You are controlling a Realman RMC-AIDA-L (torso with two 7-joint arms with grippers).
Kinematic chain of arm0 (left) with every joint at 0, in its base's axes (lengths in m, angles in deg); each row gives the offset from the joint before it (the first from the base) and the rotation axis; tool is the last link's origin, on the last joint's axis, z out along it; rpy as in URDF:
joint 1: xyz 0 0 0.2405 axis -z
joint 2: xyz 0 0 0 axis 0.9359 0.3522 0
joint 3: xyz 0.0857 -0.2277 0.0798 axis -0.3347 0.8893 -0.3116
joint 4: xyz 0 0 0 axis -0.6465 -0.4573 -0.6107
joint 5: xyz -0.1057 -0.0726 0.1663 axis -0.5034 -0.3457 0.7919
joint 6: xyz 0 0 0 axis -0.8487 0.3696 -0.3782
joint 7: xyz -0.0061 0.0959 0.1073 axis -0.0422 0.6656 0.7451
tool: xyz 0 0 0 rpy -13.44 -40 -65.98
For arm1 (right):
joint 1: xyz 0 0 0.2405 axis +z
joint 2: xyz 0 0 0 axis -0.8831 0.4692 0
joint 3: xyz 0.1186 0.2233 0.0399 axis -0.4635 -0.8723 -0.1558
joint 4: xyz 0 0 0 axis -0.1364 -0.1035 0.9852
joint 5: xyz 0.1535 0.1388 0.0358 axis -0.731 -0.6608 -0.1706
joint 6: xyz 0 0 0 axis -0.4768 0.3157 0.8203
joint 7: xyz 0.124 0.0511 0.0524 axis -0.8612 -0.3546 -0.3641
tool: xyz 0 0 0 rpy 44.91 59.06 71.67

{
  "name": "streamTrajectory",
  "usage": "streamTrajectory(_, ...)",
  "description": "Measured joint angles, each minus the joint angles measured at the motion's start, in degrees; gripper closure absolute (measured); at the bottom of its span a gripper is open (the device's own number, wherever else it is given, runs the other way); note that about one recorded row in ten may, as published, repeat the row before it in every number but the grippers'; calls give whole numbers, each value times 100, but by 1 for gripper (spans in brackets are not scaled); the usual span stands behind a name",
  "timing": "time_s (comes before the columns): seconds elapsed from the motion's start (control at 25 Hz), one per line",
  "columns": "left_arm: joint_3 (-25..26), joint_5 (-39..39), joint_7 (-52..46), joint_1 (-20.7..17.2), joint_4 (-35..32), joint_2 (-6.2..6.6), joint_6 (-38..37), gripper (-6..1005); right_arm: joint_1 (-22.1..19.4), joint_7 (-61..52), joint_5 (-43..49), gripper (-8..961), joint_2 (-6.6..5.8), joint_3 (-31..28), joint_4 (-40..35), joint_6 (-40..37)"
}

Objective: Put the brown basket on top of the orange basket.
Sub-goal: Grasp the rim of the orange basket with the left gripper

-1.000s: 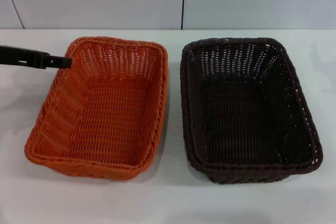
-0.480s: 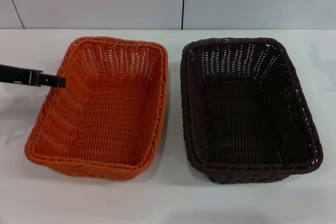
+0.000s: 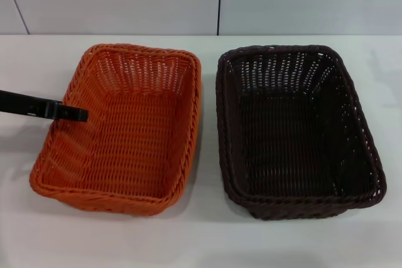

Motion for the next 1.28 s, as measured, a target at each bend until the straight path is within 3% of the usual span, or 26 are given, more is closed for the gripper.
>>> streamTrajectory(0.52,-16,863,-83,198,-133,-237,-203,449,-2,2,14,208,-1,8,1,-41)
streamTrajectory(0.84,-59,934,-42,220,-188,-253,-190,773,-37,2,-13,208,0,-30,1,-41)
streamTrajectory(1.28,-48,1142,-9,264,-291,-250,-142,779,-1,2,-21,208,0,-29,1,-40)
